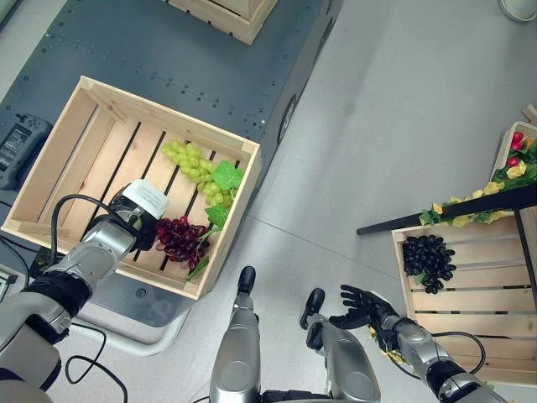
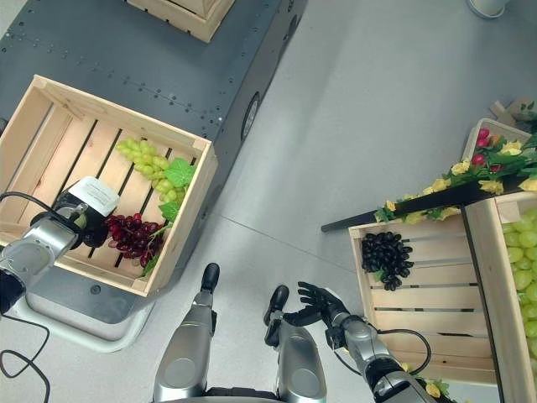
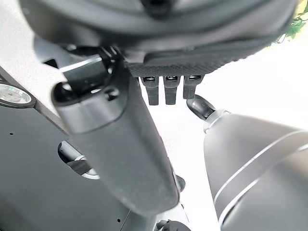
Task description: Pick up the fruits from the basket on one side to the basket on the other side
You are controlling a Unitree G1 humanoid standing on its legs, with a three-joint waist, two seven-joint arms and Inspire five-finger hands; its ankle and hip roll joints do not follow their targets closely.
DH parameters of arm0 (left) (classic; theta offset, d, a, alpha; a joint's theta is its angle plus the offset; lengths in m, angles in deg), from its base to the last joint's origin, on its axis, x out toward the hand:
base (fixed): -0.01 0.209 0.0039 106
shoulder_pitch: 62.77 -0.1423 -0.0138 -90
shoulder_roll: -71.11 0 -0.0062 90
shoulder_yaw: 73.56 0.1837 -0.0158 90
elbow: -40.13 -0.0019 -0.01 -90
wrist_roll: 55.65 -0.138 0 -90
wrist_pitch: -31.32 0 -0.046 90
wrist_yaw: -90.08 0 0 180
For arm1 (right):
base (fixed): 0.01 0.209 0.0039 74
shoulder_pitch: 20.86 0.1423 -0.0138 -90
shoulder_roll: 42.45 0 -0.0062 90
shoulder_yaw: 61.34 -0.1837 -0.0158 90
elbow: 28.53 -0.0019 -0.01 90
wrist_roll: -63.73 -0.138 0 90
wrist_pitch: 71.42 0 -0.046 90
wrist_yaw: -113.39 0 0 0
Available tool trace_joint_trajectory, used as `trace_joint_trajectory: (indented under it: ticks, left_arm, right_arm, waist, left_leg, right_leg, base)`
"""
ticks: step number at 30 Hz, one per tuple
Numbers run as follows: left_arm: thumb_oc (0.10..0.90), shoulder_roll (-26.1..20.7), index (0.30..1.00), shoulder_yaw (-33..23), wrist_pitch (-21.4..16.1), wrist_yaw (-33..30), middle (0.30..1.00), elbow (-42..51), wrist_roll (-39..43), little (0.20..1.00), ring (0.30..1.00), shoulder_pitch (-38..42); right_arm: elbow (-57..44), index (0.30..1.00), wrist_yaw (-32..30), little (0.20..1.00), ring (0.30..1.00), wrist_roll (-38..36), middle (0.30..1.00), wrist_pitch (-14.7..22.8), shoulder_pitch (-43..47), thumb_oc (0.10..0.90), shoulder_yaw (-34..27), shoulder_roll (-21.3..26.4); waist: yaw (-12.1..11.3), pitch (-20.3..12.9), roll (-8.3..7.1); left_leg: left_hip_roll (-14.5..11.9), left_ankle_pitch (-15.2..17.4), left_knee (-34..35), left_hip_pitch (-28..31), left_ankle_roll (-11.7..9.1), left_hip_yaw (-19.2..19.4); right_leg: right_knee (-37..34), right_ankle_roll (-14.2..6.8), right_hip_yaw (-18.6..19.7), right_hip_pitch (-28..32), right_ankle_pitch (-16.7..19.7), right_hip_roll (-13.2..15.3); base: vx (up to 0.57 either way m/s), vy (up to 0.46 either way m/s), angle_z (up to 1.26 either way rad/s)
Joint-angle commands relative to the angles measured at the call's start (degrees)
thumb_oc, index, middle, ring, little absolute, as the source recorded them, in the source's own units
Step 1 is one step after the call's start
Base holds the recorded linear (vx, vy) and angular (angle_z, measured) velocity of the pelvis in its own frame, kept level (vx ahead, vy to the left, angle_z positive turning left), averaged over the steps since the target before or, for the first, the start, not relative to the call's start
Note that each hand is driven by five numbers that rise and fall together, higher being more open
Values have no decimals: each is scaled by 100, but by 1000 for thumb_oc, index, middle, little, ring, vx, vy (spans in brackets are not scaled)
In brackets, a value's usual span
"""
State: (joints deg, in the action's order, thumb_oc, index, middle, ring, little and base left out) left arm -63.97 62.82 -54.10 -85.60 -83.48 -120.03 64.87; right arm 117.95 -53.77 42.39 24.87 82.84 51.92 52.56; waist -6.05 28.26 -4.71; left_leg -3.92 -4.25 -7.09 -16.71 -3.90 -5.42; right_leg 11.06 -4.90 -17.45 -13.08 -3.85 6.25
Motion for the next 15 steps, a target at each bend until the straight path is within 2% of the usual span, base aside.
trace_joint_trajectory:
  ticks: [1,9,11,15]
  left_arm:
    - [400,82,300,-626,278,-435,300,-63,192,300,300,15]
    - [400,206,300,-690,415,-809,300,-215,454,300,300,-69]
    - [400,241,300,-744,489,-1037,300,-203,584,300,300,-129]
    - [400,256,300,-1040,534,-2009,300,-286,1092,300,300,-281]
  right_arm:
    - [-135,900,155,900,900,-286,900,143,-128,800,97,192]
    - [-126,900,135,900,900,-272,900,150,-103,800,113,195]
    - [-173,900,117,900,900,-263,900,117,-126,800,107,191]
    - [-188,900,110,900,900,-257,900,136,-206,800,70,194]
  waist:
    - [3,-141,-17]
    - [10,-150,3]
    - [11,-158,2]
    - [-11,-204,14]
  left_leg:
    - [537,434,-66,110,121,405]
    - [540,421,-38,117,118,418]
    - [536,425,-34,134,119,421]
    - [552,416,38,186,115,413]
  right_leg:
    - [198,86,-120,-76,-75,-384]
    - [200,87,-108,-88,-81,-387]
    - [200,86,-108,-76,-83,-382]
    - [102,74,-91,-16,-58,-384]
  base:
    - [0,0,0]
    - [0,0,0]
    - [0,0,0]
    - [0,0,0]
